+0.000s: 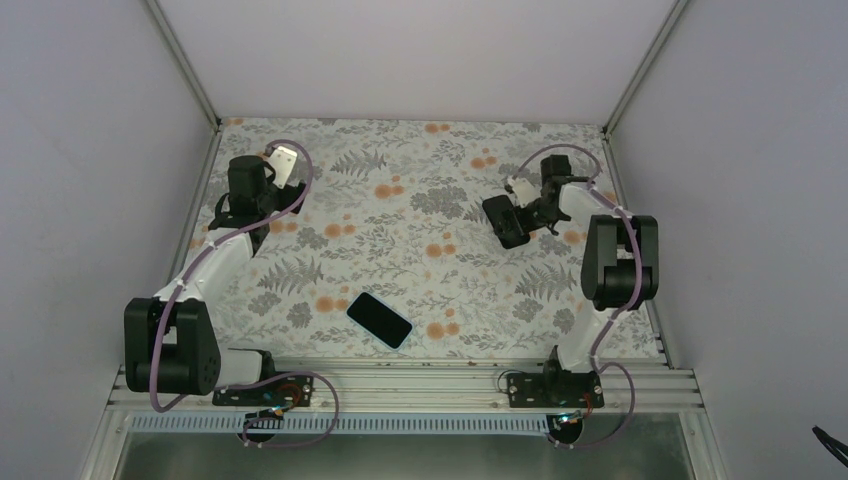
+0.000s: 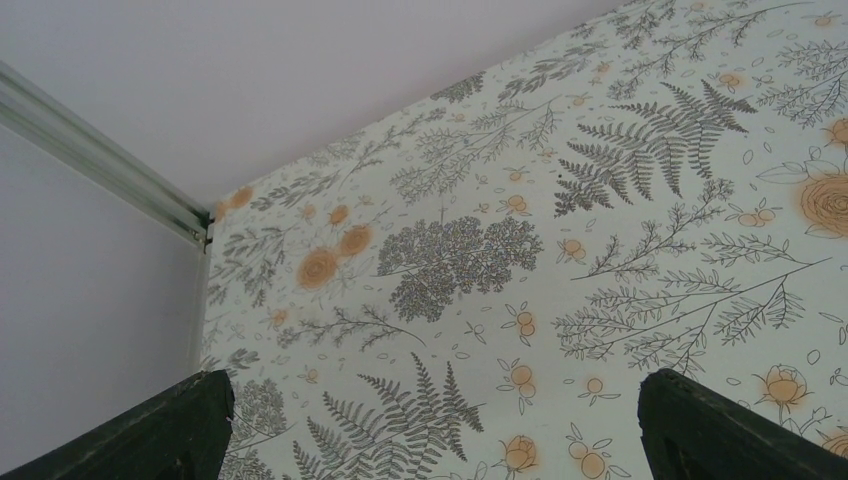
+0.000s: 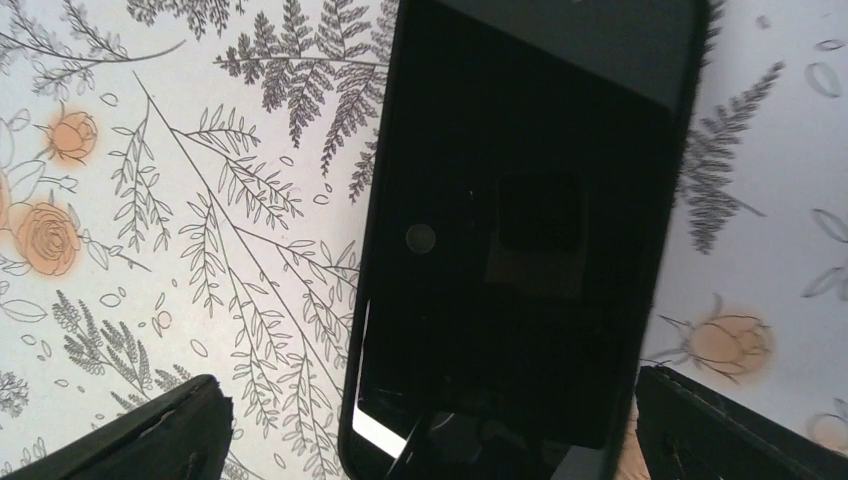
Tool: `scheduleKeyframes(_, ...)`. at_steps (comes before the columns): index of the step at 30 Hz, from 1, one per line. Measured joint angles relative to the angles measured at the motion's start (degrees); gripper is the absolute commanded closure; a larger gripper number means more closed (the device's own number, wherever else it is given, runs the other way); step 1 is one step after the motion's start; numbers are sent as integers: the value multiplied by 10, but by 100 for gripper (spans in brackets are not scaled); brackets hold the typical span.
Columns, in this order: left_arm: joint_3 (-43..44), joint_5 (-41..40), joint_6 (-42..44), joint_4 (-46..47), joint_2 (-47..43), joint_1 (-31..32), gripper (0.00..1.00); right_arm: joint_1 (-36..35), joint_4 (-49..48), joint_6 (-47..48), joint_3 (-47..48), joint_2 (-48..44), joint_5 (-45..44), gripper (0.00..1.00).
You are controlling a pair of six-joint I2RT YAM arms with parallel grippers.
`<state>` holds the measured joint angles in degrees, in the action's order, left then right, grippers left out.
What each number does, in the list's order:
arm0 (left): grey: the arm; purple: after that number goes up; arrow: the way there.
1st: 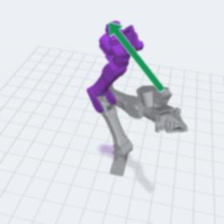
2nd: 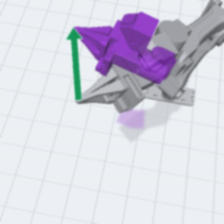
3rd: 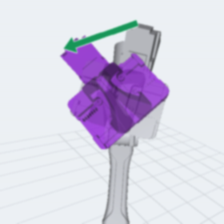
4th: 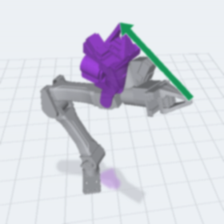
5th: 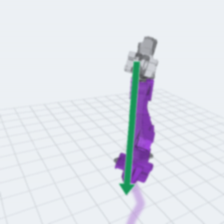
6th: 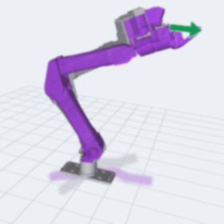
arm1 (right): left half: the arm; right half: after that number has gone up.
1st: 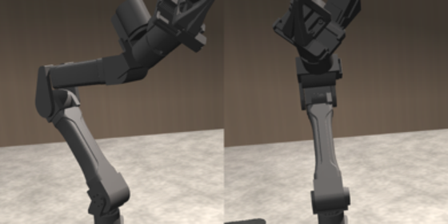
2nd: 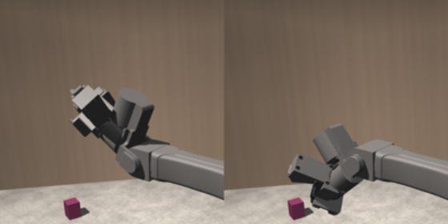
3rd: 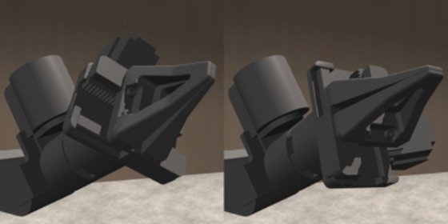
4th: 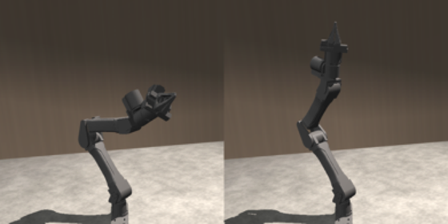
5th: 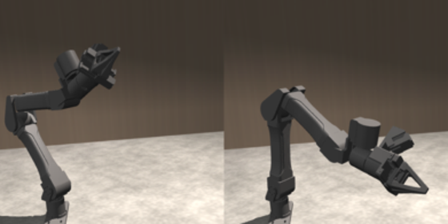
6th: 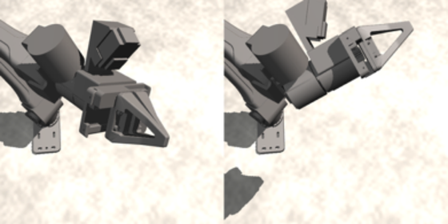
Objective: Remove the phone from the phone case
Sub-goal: Adjust the phone at the center of the board.
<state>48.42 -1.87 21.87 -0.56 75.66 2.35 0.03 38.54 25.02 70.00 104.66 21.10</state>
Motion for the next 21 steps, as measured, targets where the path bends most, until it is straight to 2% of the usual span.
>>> scheduleKeyframes(10, 0, 0, 0, 0, 5, 0, 0, -46, -31, -26, -21, 12, -67, 0)
scheduleKeyframes(21, 0, -5, 0, 3, 7, 0, 0, -50, -70, -24, -43, 12, -120, 0)
